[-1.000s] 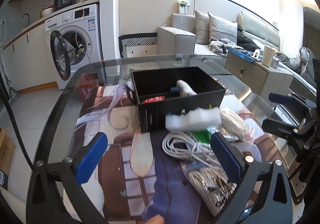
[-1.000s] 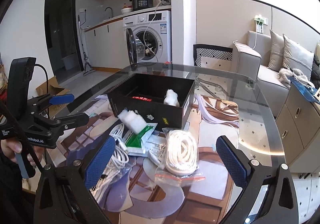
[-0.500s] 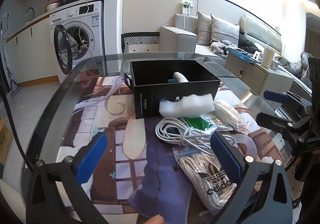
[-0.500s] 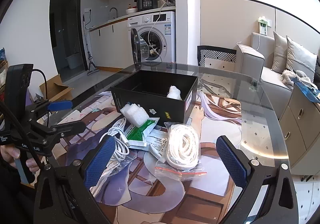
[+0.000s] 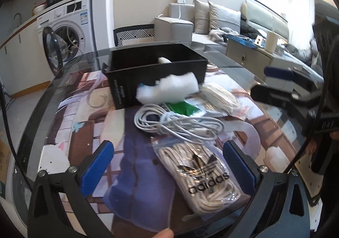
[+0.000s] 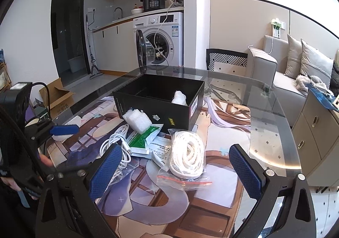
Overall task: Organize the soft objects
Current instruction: 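Lower the left tool onto the adidas bag of white laces and grasp it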
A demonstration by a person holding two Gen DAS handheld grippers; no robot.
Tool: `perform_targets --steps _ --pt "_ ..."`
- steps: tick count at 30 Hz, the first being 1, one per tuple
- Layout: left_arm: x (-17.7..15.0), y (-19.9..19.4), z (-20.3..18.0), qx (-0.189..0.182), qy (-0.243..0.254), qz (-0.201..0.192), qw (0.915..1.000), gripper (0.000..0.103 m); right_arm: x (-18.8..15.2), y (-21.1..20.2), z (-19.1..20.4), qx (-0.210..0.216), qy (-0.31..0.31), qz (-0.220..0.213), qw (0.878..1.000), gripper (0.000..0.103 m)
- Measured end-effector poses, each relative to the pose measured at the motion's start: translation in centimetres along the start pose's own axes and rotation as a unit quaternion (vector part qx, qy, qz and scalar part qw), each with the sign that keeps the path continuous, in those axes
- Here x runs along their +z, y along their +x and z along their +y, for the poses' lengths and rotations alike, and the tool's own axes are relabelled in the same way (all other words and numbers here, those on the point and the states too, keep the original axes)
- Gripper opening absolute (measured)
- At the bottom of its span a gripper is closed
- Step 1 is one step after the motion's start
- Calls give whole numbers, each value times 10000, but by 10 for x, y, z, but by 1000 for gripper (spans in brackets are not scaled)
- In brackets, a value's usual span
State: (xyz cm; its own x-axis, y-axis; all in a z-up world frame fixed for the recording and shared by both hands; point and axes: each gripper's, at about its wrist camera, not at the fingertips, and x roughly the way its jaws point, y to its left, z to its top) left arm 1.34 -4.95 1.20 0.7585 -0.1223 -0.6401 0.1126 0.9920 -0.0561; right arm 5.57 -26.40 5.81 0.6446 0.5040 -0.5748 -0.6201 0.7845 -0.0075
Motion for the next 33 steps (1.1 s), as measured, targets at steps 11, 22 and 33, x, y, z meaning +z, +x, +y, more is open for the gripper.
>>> perform_targets --steps 11,22,33 --pt "-7 14 -20 -315 429 397 9978 103 -3 2 -1 -2 19 24 10000 102" --pt "-12 23 -14 -44 512 706 9962 103 -4 3 -5 -58 92 59 9999 102" --pt "-18 20 13 -94 413 739 9964 103 -5 3 -7 -72 130 58 9999 102"
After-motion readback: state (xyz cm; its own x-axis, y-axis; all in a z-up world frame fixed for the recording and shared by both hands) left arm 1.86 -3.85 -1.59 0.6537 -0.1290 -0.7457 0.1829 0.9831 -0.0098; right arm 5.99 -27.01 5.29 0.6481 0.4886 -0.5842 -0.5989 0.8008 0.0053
